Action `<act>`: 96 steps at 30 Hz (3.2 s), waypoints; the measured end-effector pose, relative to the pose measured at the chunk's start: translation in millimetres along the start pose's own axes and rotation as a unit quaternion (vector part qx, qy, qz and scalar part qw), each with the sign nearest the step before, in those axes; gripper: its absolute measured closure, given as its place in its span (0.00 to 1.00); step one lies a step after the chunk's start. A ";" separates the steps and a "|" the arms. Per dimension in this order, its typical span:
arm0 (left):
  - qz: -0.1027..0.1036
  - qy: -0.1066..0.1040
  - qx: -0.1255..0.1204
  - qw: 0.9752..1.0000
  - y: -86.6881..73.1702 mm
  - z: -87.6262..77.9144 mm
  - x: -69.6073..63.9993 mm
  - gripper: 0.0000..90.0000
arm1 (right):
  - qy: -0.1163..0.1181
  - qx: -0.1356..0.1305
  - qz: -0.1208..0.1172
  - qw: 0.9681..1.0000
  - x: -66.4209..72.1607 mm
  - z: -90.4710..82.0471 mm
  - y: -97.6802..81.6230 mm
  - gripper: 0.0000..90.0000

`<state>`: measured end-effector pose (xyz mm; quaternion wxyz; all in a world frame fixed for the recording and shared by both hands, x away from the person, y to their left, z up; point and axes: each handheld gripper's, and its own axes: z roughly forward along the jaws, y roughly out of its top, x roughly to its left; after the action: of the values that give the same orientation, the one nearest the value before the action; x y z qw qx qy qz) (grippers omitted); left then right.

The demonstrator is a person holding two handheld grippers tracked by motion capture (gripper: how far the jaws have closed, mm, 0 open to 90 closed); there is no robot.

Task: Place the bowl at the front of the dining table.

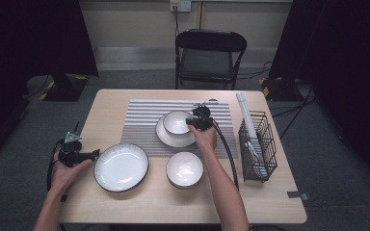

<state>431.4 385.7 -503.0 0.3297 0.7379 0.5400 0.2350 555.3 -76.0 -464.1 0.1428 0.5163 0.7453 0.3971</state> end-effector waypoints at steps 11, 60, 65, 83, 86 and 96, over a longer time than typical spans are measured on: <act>0.000 0.000 0.000 1.000 0.0 0.0 0.0 0.16 | 0.001 -0.003 -0.012 1.000 4.8 -1.4 -0.5 0.59; 0.002 -0.005 0.001 1.000 1.0 1.4 0.9 0.15 | 0.051 -0.022 -0.018 0.998 17.6 -53.0 -0.6 0.34; 0.002 -0.005 0.001 1.000 1.0 1.4 0.8 0.15 | 0.052 -0.030 -0.024 0.998 20.3 -62.2 -0.7 0.36; 0.002 -0.004 0.001 1.000 1.0 1.3 0.8 0.15 | 0.052 -0.048 -0.046 0.996 25.5 -97.8 -12.0 0.44; 0.002 -0.004 0.001 1.000 1.0 1.3 0.8 0.15 | 0.051 -0.053 -0.052 0.996 25.7 -102.2 -14.6 0.48; 0.001 -0.004 0.001 1.000 0.9 1.3 0.6 0.15 | 0.077 -0.062 -0.052 0.994 27.8 -114.7 -24.5 0.51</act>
<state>433.1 385.8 -503.3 0.3311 0.7397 0.5381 0.2319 456.0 -106.1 -402.9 0.1370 0.4349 0.7535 0.4736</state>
